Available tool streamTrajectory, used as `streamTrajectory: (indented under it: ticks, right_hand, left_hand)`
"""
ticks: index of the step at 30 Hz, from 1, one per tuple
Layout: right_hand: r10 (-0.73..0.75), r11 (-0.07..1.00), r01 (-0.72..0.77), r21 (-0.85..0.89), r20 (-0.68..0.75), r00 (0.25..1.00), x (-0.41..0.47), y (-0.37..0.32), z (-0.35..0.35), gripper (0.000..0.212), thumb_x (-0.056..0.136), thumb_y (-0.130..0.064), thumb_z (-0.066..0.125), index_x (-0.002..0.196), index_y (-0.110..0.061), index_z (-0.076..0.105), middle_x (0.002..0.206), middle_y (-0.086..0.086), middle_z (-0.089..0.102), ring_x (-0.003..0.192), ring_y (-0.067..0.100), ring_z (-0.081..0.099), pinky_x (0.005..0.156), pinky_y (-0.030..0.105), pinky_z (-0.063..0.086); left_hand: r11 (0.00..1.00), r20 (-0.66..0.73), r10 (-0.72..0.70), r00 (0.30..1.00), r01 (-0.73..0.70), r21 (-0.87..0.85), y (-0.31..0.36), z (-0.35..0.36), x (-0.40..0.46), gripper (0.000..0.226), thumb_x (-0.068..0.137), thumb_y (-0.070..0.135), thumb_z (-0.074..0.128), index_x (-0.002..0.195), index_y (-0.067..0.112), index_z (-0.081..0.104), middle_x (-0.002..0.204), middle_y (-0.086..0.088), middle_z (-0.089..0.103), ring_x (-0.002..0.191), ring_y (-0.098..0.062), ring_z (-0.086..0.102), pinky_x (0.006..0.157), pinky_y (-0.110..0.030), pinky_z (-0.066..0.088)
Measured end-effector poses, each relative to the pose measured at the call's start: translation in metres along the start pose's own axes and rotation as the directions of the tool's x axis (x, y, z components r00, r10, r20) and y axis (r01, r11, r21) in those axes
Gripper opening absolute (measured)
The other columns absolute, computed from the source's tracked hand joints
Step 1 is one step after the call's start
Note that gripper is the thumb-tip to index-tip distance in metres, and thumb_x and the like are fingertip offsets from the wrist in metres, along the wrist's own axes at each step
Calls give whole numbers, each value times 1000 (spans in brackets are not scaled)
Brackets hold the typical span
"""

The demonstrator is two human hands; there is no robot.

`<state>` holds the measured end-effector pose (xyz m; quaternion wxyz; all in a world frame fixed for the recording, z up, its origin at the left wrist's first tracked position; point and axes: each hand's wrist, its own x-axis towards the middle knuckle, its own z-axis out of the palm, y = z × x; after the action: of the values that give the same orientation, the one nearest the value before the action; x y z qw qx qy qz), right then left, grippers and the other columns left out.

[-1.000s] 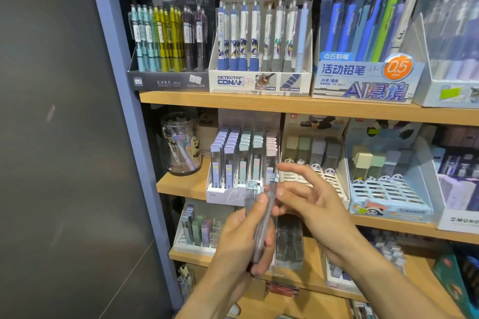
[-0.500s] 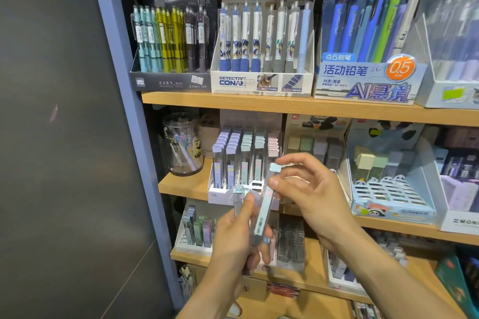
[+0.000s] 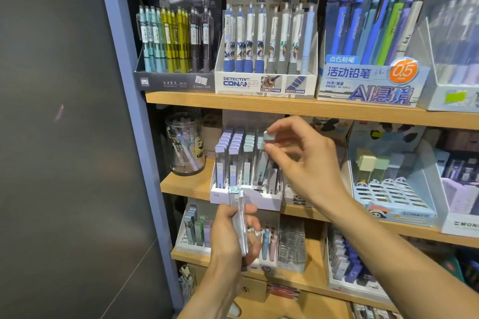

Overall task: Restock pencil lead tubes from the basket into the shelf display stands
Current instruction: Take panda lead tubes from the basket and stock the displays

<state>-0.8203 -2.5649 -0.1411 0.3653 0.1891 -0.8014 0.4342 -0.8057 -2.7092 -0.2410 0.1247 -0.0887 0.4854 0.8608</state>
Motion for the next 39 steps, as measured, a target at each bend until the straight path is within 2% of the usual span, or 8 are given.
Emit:
streamTrajectory:
  ticks: [3,7,18,23,27,32,35,39]
  right_hand:
    - [-91,987,98,-130,60,994,2,7,8,19,92,-10,74,107,-18,65,98,-11,70,86,7,70,76,30,61]
    - [-151,966,167,-197,98,984,3,15,13,20,92,-11,73,109,-18,64,97,-8,69,87,6,69,75,32,60]
    - [-164,963,188,-194,133,978,0,15,8,21,90,-12,76,108,-18,65,93,-8,70,87,7,69,76,30,59]
    - [-153,973,176,-147,157,976,0,15,2,22,88,-8,78,105,-17,66,95,-11,71,89,4,69,79,21,59]
    - [-139,977,162,-141,162,977,-1,15,-2,22,88,-8,79,105,-17,67,94,-11,71,90,4,70,80,21,60]
    - [-152,940,194,-282,163,975,13,21,3,25,87,-15,80,108,-18,67,94,-10,69,82,1,66,78,27,60]
    - [-206,842,294,-452,235,950,21,27,13,26,84,-18,82,104,-17,67,103,-5,61,93,13,56,81,29,49]
    - [-160,819,235,-524,185,970,20,34,15,26,83,-25,82,104,-18,68,105,-4,61,100,19,50,82,31,43]
  left_hand:
    - [998,-12,39,999,-38,40,-1,0,3,44,106,27,30,98,4,66,58,-5,54,31,-18,39,38,-19,22]
    - [993,-29,75,997,-72,92,1,0,0,37,107,23,34,102,5,66,58,-4,55,34,-19,39,39,-21,24]
    - [985,-43,116,992,-109,136,3,1,0,33,109,20,37,114,3,65,66,-5,57,40,-19,45,42,-28,32]
    - [979,-50,135,990,-125,160,2,1,0,31,108,19,40,116,3,66,72,-8,58,43,-19,48,45,-30,35]
    - [976,-44,149,988,-140,170,2,2,-1,30,108,18,40,116,3,65,73,-7,58,44,-18,47,44,-29,35]
    - [974,-45,154,987,-144,174,1,2,0,29,107,18,42,118,1,63,74,-8,58,44,-18,47,42,-28,35]
    - [975,-40,153,987,-144,169,0,3,-2,29,107,17,42,119,0,63,73,-8,59,44,-18,47,42,-28,35]
    - [978,-25,153,988,-148,146,2,5,-3,29,108,17,44,120,-2,63,72,-7,59,44,-19,49,40,-27,37]
